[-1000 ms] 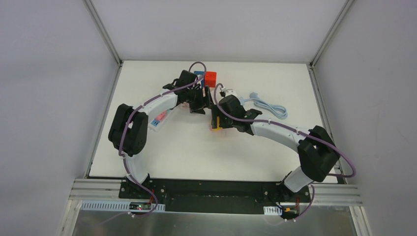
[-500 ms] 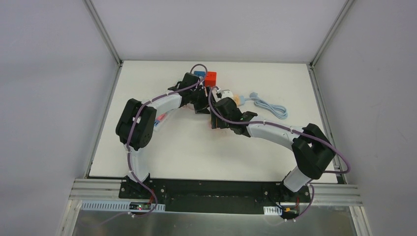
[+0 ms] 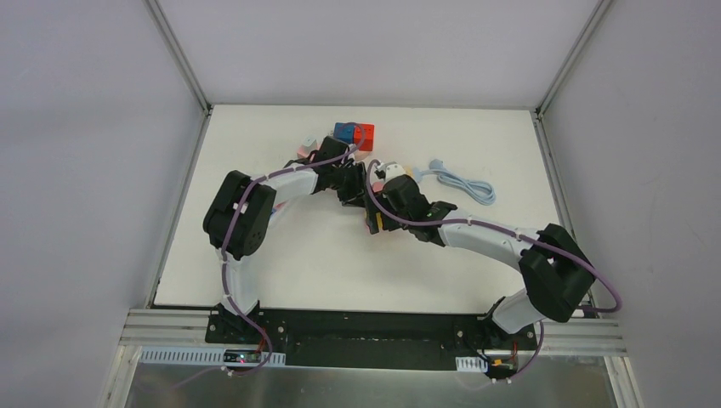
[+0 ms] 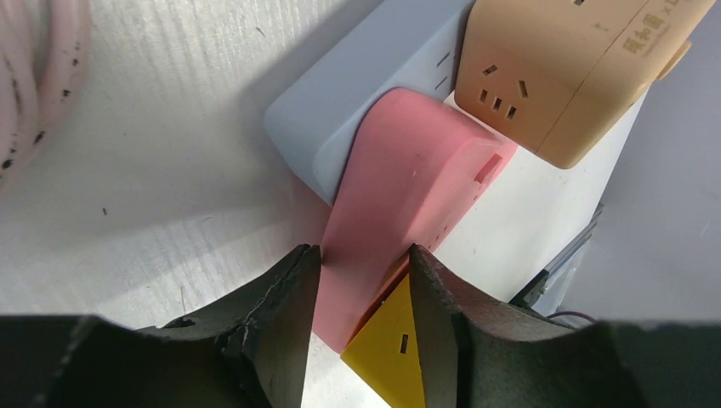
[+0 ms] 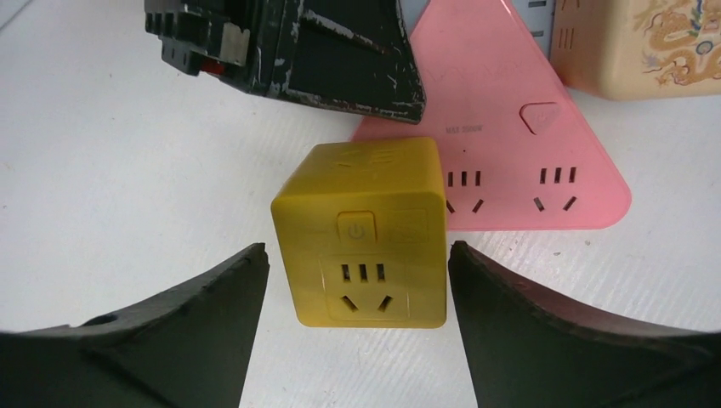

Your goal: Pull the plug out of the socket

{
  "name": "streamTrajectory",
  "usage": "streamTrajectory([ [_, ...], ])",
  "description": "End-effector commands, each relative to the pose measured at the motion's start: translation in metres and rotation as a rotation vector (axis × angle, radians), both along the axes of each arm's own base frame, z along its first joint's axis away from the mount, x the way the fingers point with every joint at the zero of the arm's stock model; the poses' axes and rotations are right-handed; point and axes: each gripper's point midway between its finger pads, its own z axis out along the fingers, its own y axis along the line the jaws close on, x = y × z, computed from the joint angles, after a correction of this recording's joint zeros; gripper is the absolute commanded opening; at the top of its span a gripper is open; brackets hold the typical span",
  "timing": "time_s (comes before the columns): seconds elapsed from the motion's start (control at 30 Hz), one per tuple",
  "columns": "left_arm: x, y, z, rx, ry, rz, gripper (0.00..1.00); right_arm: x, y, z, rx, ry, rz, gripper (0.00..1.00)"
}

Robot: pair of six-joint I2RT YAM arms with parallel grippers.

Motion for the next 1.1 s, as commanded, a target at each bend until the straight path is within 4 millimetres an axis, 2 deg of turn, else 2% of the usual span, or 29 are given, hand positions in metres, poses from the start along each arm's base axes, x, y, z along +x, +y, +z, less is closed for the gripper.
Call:
streamTrajectory([
  [0.0,-0.018,0.011,-0.031,0.078,0.036,-0.036,0.43,0.011,0.006,0.005,0.007,-0.041,-0.021,0.8],
  [0.07,-0.02,0.014,-0.035,0.093,0.043,-0.032,0.41,0.012,0.004,0.0,-0.025,-0.034,-0.023,0.76],
  [0.13,-0.021,0.016,-0.04,0.109,0.053,-0.028,0.39,0.011,0.004,-0.003,-0.043,-0.02,-0.013,0.64],
  [0.23,-0.023,0.021,-0.046,0.133,0.061,-0.016,0.36,0.011,0.004,0.002,-0.034,-0.03,-0.018,0.35],
  [0.27,-0.023,0.023,-0.048,0.145,0.063,-0.011,0.35,0.011,0.005,0.009,-0.015,-0.041,-0.016,0.25],
  [0.3,-0.024,0.025,-0.049,0.155,0.064,-0.006,0.34,0.011,0.006,0.015,0.002,-0.051,-0.017,0.09],
  [0.33,-0.024,0.027,-0.051,0.165,0.065,-0.003,0.33,0.01,0.007,0.021,0.02,-0.06,-0.014,0.01],
  [0.5,-0.029,0.038,-0.06,0.221,0.071,0.002,0.31,0.004,0.018,0.054,0.147,-0.066,0.02,0.0],
  [0.6,-0.032,0.044,-0.065,0.251,0.078,0.007,0.29,-0.001,0.026,0.065,0.23,-0.021,0.049,0.0],
  [0.73,-0.037,0.047,-0.069,0.267,0.091,0.001,0.28,-0.008,0.034,0.057,0.24,0.021,0.097,0.0],
  [0.9,-0.044,0.051,-0.072,0.3,0.114,-0.007,0.26,0.0,0.023,0.038,0.039,-0.107,0.054,0.0],
  [0.97,-0.048,0.05,-0.073,0.297,0.135,-0.007,0.26,0.002,0.019,0.038,-0.029,-0.164,0.044,0.0],
  [1.07,-0.055,0.049,-0.075,0.285,0.153,-0.006,0.26,0.001,0.016,0.047,-0.031,-0.195,0.033,0.0],
])
